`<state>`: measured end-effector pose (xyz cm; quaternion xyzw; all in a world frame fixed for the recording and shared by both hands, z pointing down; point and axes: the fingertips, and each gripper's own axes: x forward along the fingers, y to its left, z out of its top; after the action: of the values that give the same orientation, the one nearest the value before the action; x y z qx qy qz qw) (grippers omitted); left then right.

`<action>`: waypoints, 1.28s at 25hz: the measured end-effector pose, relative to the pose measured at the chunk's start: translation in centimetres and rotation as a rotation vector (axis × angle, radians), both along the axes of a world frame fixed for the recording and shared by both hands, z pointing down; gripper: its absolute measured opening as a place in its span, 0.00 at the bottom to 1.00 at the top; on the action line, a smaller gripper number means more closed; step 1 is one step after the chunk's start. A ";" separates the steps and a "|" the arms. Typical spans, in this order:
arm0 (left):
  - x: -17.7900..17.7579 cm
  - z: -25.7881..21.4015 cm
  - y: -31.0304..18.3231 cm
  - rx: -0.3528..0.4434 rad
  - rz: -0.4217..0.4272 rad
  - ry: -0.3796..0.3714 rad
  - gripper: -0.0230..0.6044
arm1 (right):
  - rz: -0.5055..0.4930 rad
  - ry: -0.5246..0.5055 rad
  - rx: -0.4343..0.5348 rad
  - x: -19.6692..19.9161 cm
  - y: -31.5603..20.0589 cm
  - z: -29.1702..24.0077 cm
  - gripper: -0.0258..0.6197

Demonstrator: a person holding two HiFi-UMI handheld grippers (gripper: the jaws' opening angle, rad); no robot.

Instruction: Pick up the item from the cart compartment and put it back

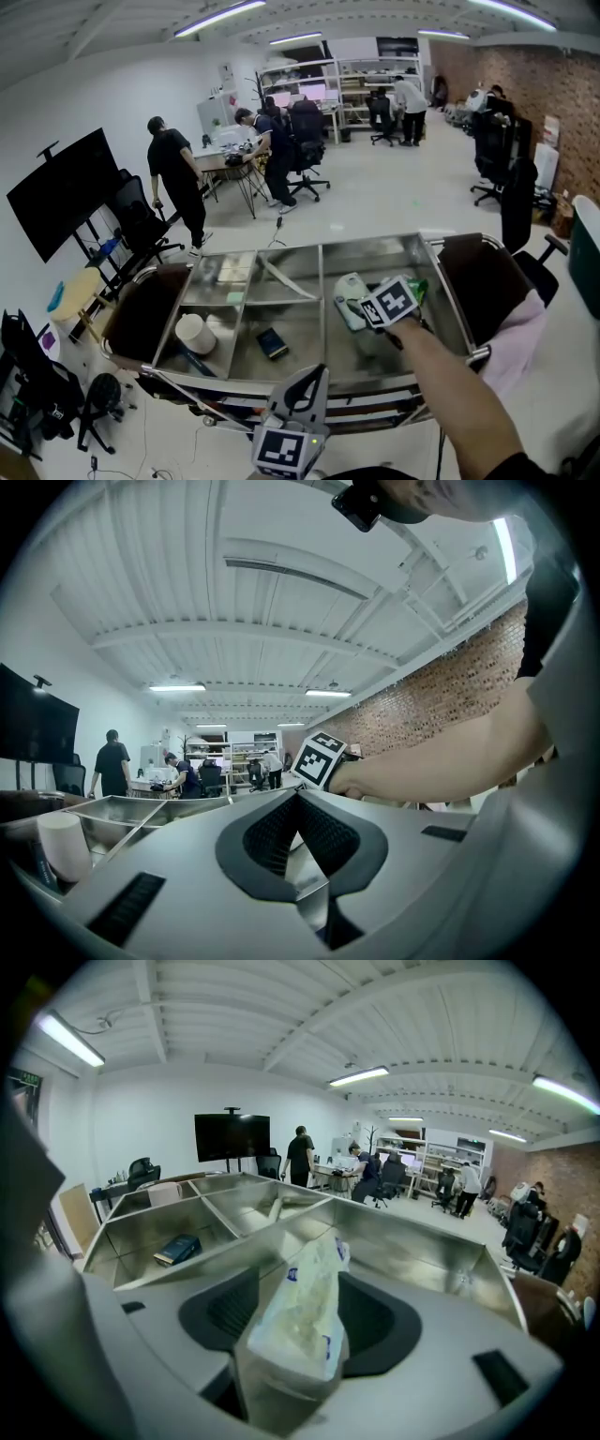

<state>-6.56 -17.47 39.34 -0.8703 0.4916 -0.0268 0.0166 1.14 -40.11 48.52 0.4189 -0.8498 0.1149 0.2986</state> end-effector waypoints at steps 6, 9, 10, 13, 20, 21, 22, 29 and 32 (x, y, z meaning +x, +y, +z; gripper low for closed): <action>0.1 -0.2 -0.4 0.004 0.005 -0.005 0.04 | -0.011 -0.019 0.017 0.2 0.5 -1.0 0.49; 0.1 -0.3 -0.8 0.006 -0.001 -0.008 0.04 | -0.009 -0.048 0.053 0.2 1.0 -2.6 0.48; 0.0 -0.4 -1.1 0.012 -0.002 -0.012 0.04 | -0.012 -0.060 0.063 0.1 1.3 -3.1 0.48; -0.4 -0.8 -2.1 0.022 -0.013 -0.018 0.04 | -0.028 -0.097 0.082 -0.2 2.3 -4.5 0.43; -0.9 -1.4 -4.5 0.023 -0.041 -0.020 0.04 | -0.024 -0.181 0.107 0.5 4.1 -6.2 0.30; -1.0 -1.4 -4.8 0.021 -0.045 -0.021 0.04 | -0.020 -0.195 0.112 0.7 4.5 -6.3 0.27; -0.9 -1.3 -5.1 0.017 -0.048 -0.021 0.04 | -0.016 -0.210 0.118 1.0 4.9 -6.4 0.27; -0.6 -1.4 -6.1 -0.004 -0.045 -0.008 0.04 | 0.016 -0.301 0.171 2.8 7.7 -7.5 0.06; -0.3 -1.4 -6.1 -0.003 -0.043 -0.009 0.04 | 0.016 -0.322 0.176 3.4 8.6 -7.5 0.06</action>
<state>-6.86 -23.61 37.98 -0.8593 0.5102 -0.0319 0.0170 4.55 -31.53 41.02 0.4265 -0.8900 0.1081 0.1199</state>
